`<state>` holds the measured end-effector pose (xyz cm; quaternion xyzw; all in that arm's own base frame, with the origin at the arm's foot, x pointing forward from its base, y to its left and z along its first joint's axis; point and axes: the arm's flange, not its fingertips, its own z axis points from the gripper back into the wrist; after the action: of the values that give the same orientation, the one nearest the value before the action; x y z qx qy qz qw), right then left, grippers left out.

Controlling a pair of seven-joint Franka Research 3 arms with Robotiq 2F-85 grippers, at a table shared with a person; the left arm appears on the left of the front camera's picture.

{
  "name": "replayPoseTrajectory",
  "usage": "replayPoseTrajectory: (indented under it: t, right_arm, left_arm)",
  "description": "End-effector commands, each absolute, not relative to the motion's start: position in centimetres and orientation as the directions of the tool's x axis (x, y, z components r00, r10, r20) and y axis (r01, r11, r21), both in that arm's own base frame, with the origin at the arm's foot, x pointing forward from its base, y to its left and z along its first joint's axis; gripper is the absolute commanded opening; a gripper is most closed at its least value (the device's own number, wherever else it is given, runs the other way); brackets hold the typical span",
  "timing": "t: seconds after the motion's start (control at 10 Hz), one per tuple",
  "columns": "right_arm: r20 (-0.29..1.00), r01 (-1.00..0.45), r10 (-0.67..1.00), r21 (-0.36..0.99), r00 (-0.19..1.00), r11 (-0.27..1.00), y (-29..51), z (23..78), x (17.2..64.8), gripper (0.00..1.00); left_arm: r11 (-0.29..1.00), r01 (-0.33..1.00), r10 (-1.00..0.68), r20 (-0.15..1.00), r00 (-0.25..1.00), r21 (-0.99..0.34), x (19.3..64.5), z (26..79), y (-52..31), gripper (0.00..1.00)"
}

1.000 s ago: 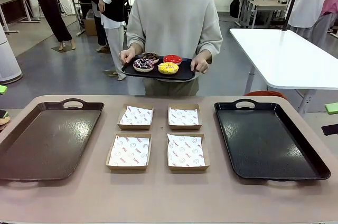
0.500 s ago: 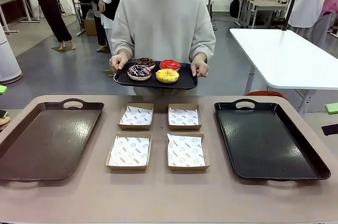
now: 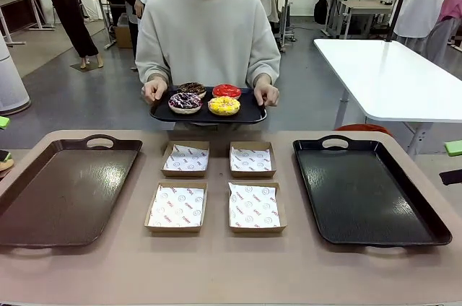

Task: Individually package the donuts and arrange them on the tray.
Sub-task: Pick up one Paper togo box.

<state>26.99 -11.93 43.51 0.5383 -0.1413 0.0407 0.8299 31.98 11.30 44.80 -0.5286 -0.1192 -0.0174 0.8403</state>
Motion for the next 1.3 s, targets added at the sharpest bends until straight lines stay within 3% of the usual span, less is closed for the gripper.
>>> replayPoseTrajectory:
  t: [0.0, 0.9, 1.1, 1.2]
  right_arm:
    - [0.276, -0.218, -0.087, 0.885, 0.957, 0.412, -12.0, 43.4, 27.0, 1.00]
    - [0.278, -0.220, -0.085, 0.882, 0.957, 0.417, -11.9, 43.5, 27.0, 1.00]
    - [0.267, -0.208, -0.025, 0.803, 0.963, 0.559, -7.7, 50.9, 29.2, 1.00]
    - [0.176, -0.169, 0.054, 0.745, 0.983, 0.645, -5.1, 53.6, 31.3, 1.00]
  left_arm:
    - [0.429, 0.164, 0.098, 0.226, 0.969, -0.888, 32.0, 44.8, 11.4, 1.00]
    - [0.429, 0.164, 0.098, 0.226, 0.969, -0.888, 32.0, 44.8, 11.4, 1.00]
    - [0.429, 0.164, 0.098, 0.226, 0.969, -0.888, 32.0, 44.8, 11.4, 1.00]
    - [0.429, 0.164, 0.098, 0.226, 0.969, -0.888, 32.0, 44.8, 11.4, 1.00]
